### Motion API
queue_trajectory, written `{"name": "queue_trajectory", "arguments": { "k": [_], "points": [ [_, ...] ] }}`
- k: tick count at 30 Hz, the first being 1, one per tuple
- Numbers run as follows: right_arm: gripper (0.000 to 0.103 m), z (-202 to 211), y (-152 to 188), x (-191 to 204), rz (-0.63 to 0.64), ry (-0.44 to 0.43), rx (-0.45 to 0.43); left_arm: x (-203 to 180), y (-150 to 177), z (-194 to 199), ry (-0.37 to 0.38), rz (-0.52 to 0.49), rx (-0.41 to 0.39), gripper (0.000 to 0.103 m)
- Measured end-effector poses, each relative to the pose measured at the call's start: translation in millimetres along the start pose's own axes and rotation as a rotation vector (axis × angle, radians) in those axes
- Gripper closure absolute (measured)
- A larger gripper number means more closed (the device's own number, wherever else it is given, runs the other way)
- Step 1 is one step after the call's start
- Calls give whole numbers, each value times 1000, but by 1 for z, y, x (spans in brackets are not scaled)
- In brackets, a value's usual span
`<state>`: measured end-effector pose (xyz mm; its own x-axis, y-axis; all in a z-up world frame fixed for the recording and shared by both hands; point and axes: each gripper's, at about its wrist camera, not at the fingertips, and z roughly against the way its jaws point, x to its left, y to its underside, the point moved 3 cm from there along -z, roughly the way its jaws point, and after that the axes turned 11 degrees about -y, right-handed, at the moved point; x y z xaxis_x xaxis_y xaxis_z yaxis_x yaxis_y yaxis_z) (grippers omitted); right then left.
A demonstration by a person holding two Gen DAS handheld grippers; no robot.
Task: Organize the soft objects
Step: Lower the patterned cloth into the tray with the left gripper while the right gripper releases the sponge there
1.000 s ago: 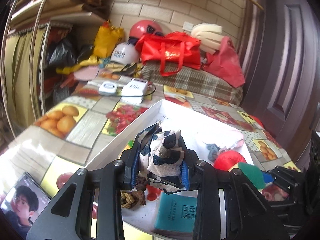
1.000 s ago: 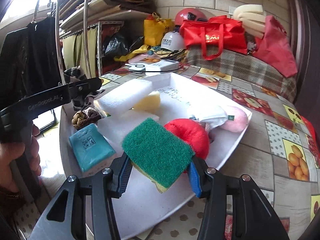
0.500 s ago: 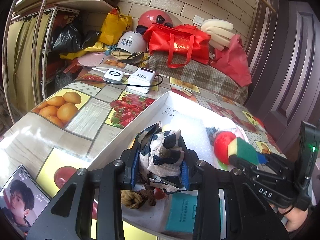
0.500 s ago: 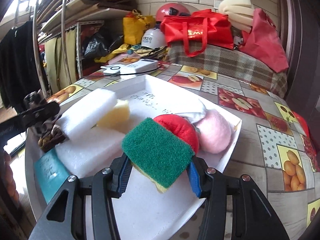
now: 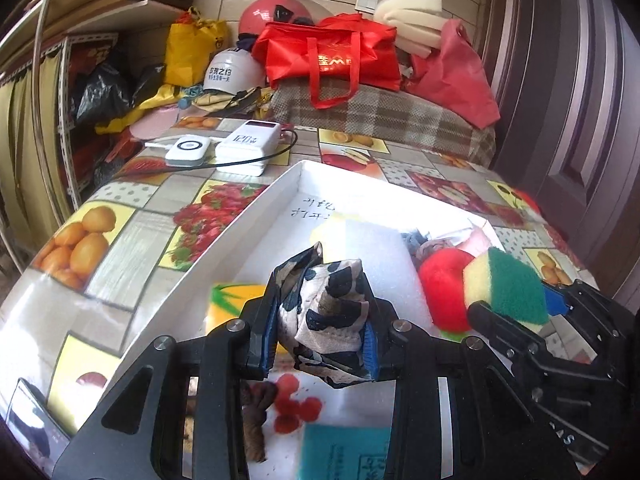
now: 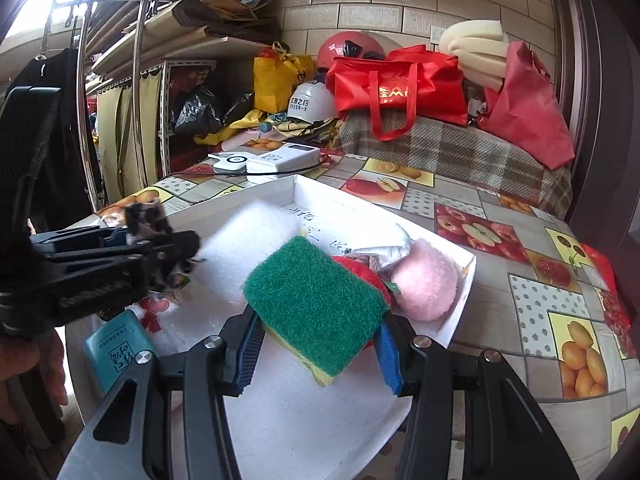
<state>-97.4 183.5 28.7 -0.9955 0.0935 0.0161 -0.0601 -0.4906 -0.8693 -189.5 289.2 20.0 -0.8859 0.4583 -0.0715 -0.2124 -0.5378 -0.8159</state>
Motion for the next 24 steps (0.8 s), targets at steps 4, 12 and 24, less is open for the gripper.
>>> {"name": "queue_trajectory", "arguments": {
  "k": [4,12,24],
  "points": [
    [53,2,0,-3,-19,-3,-13,0,-1,8,-17,2,-52,70],
    [51,5,0,-1,-14,9,-33,-11,-1,24,-77,-61,-141,65],
    [0,11,0,-5,-36,46,-64,-3,0,33,-146,-21,-188,0]
  ]
}}
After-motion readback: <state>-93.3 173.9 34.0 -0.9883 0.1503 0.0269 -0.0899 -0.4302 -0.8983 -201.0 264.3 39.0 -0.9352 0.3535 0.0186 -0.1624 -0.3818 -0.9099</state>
